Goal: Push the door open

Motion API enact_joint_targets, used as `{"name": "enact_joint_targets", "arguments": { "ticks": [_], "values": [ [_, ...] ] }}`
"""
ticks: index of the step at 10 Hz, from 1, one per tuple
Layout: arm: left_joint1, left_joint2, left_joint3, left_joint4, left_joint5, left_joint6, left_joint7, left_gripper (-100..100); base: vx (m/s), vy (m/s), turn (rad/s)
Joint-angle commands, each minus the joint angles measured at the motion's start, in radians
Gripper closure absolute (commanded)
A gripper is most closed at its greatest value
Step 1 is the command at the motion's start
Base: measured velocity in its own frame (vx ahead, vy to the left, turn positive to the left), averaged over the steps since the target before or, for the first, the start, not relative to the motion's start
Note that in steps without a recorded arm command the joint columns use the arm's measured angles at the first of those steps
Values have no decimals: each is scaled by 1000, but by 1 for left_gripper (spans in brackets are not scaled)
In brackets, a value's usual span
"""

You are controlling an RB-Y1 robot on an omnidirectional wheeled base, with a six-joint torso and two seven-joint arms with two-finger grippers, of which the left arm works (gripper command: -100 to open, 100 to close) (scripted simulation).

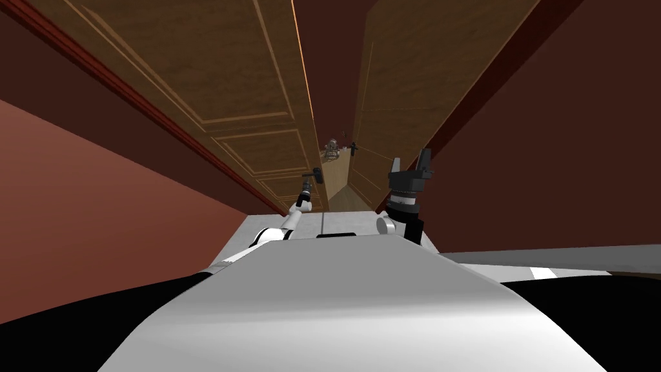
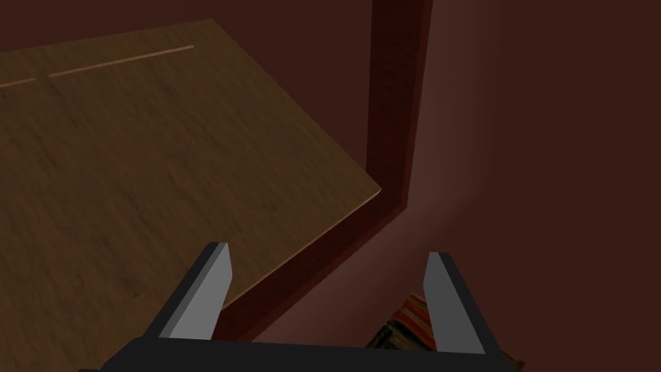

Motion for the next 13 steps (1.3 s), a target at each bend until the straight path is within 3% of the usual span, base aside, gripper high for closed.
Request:
{"name": "enact_joint_targets", "arguments": {
  "ticks": [1,7,8,13],
  "values": [
    [-4,2,4,9,1,-4,0,-100,185,-10,-27],
    [-4,3,12,13,3,-5,-2,-100,184,-8,-21],
    [-4,3,12,13,3,-5,-2,100,-10,-2,4],
    [-4,3,12,13,3,-5,-2,100,-17,-1,0]
  ]
}}
